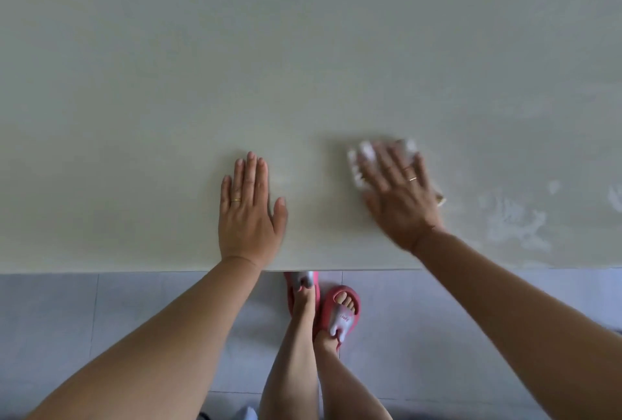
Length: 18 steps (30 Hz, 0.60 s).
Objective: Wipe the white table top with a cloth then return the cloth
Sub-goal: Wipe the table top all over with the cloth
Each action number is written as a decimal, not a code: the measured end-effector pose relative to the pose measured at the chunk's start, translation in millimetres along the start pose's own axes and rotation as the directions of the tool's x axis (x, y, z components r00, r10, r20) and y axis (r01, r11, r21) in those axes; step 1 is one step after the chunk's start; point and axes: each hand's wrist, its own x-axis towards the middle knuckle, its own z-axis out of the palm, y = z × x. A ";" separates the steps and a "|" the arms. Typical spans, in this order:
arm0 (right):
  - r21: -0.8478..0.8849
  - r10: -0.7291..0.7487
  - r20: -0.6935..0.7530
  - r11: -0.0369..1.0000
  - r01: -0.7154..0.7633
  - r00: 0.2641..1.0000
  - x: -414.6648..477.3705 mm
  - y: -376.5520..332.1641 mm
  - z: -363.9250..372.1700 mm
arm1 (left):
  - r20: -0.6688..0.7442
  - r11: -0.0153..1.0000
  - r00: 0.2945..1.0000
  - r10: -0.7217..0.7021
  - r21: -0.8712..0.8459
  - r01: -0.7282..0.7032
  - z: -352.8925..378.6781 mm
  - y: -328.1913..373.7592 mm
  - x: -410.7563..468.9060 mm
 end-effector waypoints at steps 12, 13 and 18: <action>-0.031 -0.185 0.026 0.982 0.185 0.982 36.4 -31.8 -5.1 | 0.054 1.000 0.998 -0.015 0.005 0.015 -7.8 3.2 0.5; -0.020 -0.053 0.012 0.998 0.053 0.999 44.9 -11.2 -6.9 | 0.051 1.000 0.999 -0.010 -0.011 0.010 -9.3 3.3 1.1; 0.171 0.609 0.047 0.776 -0.607 0.792 78.9 -24.0 -7.2 | -0.026 0.998 1.000 0.016 -0.054 -0.017 -20.8 9.5 17.7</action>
